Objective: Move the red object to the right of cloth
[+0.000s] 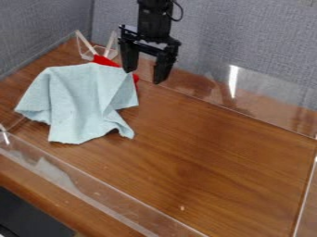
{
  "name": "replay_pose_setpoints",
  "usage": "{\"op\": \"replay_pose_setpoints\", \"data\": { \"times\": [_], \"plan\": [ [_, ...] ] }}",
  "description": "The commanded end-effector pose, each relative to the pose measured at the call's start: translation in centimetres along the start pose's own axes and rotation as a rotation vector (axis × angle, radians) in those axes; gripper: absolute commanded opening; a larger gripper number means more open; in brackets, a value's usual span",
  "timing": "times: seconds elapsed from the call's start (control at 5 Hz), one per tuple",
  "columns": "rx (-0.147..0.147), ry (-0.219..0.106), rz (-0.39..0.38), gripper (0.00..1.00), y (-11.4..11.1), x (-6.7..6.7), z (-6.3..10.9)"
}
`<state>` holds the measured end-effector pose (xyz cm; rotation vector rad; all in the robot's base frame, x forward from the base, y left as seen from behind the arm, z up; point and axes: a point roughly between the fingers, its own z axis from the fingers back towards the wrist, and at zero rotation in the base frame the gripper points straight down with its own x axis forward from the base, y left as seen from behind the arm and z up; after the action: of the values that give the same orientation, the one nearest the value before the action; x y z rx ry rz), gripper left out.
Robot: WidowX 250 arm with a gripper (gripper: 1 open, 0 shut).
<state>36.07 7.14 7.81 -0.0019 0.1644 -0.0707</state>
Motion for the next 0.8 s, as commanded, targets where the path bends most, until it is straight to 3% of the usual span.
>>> {"op": "replay_pose_setpoints", "data": {
  "times": [0.0,0.6],
  "plan": [
    [0.021,-0.062,0.036,1.0,2.0,1.2,1.9],
    [0.032,-0.04,0.081,1.0,4.6,2.9,0.4]
  ]
}}
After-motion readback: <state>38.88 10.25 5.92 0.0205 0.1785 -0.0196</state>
